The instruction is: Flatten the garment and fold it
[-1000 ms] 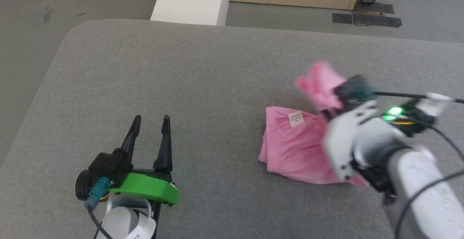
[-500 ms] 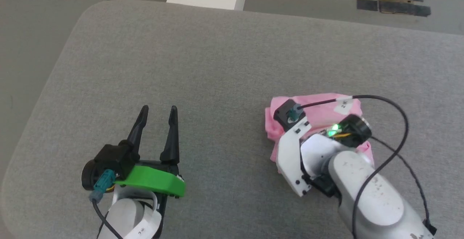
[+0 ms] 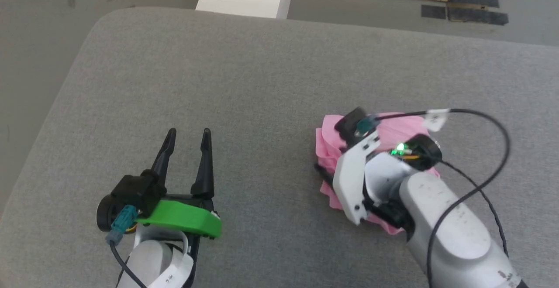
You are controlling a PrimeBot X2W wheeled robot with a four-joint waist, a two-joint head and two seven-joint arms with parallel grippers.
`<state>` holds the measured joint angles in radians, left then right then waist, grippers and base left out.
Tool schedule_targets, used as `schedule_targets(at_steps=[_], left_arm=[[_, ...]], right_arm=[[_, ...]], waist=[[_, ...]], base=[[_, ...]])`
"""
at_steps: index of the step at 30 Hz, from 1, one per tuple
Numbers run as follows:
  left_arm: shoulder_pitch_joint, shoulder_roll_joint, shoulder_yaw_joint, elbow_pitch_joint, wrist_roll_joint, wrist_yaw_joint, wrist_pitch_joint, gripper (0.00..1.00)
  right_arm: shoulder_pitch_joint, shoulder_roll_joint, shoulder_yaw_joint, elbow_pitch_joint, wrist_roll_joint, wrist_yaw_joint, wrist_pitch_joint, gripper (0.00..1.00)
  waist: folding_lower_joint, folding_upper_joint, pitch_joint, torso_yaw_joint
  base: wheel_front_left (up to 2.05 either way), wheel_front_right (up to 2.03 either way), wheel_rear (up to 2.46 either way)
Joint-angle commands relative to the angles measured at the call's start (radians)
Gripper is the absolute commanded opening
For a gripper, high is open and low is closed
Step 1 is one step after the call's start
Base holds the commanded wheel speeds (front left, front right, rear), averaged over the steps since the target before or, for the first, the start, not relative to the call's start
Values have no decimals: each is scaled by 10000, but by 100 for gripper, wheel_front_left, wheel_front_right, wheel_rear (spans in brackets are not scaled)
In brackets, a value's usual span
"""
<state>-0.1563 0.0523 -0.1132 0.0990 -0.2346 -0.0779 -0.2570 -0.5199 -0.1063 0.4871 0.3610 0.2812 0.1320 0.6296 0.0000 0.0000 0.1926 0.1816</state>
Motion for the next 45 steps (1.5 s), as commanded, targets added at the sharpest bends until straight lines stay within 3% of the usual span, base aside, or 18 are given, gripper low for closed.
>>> schedule_targets(at_steps=[1, 5, 13, 19, 24, 25, 32, 45], left_arm=[[44, -20, 36, 14, 5, 31, -47, 100], [199, -20, 164, 5, 63, 10, -47, 100], [443, -20, 458, 2, 96, 34, -47, 100], [573, -20, 579, 28, 79, 23, -47, 100], [696, -20, 584, 118, 64, 6, -47, 100], [739, -20, 585, 149, 37, 15, -47, 100], [887, -20, 647, 269, -12, 42, -47, 100], [1069, -20, 817, 429, -15, 40, -47, 100]], right_arm=[[-38, 45, -174, -273, 183, -13, -315, 100], [374, 108, -988, -1379, 583, -13, -1384, 100], [2106, 332, -3577, -3214, -150, -13, -4345, 100], [3379, 528, -4769, -3612, -510, -13, -6186, 100], [4156, 551, -4982, -3499, -1028, -13, -7089, 100], [4552, 555, -5156, -3359, -1377, -13, -7735, 100], [5277, 559, -5453, -3088, -1772, -13, -8383, 100], [5597, 560, -5402, -3029, -1939, -13, -8564, 100]], waist=[[0, 0, -198, -165], [0, 0, -494, -402], [0, 0, -1052, -967], [0, 0, -1282, -1440], [0, 0, -1453, -1695], [0, 0, -1533, -1796], [0, 0, -1676, -1968], [0, 0, -1712, -2068]], base=[[0, 0, 0], [0, 0, 0], [0, 0, 0], [0, 0, 0], [0, 0, 0], [0, 0, 0], [0, 0, 0], [0, 0, 0]])
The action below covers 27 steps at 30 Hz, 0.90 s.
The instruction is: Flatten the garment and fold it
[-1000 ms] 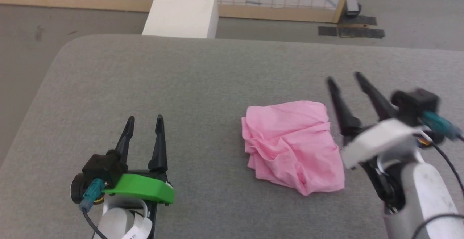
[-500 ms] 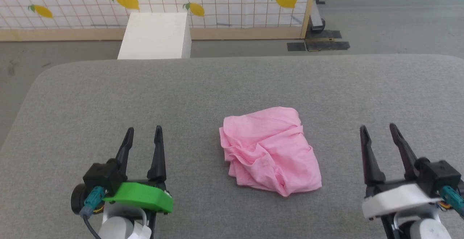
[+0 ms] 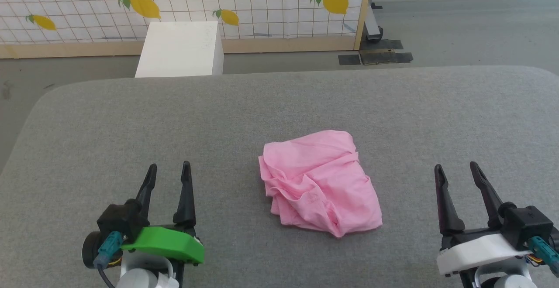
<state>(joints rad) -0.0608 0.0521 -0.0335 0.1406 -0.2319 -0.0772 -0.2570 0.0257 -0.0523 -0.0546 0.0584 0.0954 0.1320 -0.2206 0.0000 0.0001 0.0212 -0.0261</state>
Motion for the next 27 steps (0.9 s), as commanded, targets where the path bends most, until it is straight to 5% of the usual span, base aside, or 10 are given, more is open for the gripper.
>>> schedule_targets(at_steps=[1, 18, 20, 27], left_arm=[[114, -18, 16, 18, -41, 30, -47, 100], [178, -18, 28, -33, -67, 113, -47, 100], [201, -18, 49, -97, -82, 133, -47, 100], [85, -18, 100, -311, 35, 98, -47, 100]], right_arm=[[147, 19, 19, -12, -93, -13, -56, 100], [154, 20, 106, 51, -5, -13, 120, 100], [60, 20, 152, 135, 658, -13, 357, 100], [-930, 20, -65, 962, 6353, -13, 3241, 100]], waist=[[0, -1, 4, 18], [0, -1, 1, 59], [0, -1, 41, 72], [0, -1, 388, 247]], base=[[0, 0, 0], [0, 0, 0], [0, 0, 0], [0, 0, 0]])
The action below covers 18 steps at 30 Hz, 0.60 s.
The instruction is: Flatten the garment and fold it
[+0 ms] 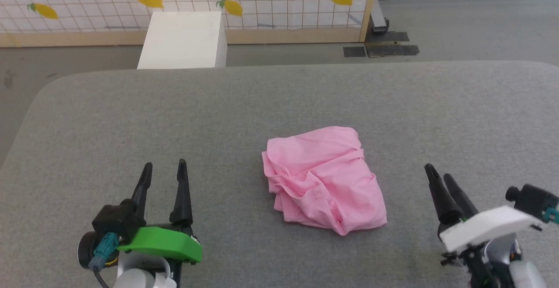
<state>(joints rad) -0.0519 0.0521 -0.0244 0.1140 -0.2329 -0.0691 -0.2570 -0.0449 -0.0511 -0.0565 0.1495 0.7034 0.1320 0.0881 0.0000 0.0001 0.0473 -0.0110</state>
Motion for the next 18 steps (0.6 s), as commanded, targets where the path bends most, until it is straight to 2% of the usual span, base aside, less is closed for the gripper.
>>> schedule_targets(at_steps=[1, 4, 8, 12, 18], left_arm=[[-40, -18, -4, -71, 56, 13, -47, 100], [-162, -18, -20, -166, 94, -5, -47, 100], [-368, -18, -84, -246, 144, -26, -47, 100], [-578, -18, -189, -284, 139, -22, -47, 100], [-783, -18, -354, -288, 110, -6, -47, 100]], right_arm=[[-404, 8, -118, 221, 1006, -13, 726, 100], [-1079, 8, -532, 989, 2583, -13, 2773, 100], [-2091, 8, -1118, 2244, 3294, -13, 5188, 100], [-2995, -6, -1498, 3259, 3270, -13, 6984, 100], [-3964, -85, -1979, 4380, 2289, -13, 8239, 100]], waist=[[0, -1, 188, 139], [0, -1, 411, 273], [0, -1, 737, 543], [0, -1, 1022, 854], [0, -1, 1272, 1417]], base=[[0, 0, 0], [0, 0, 0], [0, 0, 0], [0, 0, 0], [0, 0, 0]])
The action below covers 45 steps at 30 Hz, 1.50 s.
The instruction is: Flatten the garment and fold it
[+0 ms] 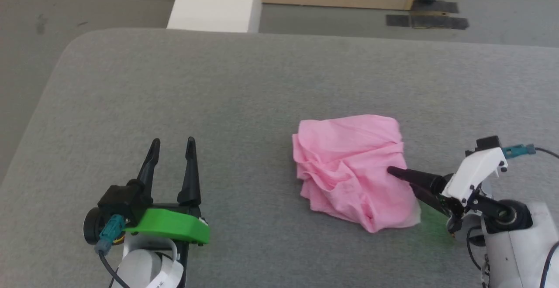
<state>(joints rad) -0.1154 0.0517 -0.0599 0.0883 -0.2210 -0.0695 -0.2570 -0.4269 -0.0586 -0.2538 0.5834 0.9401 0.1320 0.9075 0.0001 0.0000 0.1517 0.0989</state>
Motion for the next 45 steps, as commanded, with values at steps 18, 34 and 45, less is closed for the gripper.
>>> schedule_targets(at_steps=[18, 34, 45], left_arm=[[-192, -15, 71, -239, 19, 133, -47, 100], [-849, -10, 296, -559, 692, -212, -47, 100], [-1291, 610, 320, -755, 1258, -436, -47, 100]], right_arm=[[-1105, 81, 687, -110, -2086, -13, 1346, 0], [-2614, -1374, 4759, -2516, -5403, -13, 1959, 0], [-3304, -2116, 4305, -1403, -6967, -13, 3, 0]], waist=[[-1, 0, 504, 373], [-1, 0, 1430, -3319], [-1, 0, 2354, -5550]], base=[[0, 0, 0], [0, 0, 0], [0, 0, 0]])
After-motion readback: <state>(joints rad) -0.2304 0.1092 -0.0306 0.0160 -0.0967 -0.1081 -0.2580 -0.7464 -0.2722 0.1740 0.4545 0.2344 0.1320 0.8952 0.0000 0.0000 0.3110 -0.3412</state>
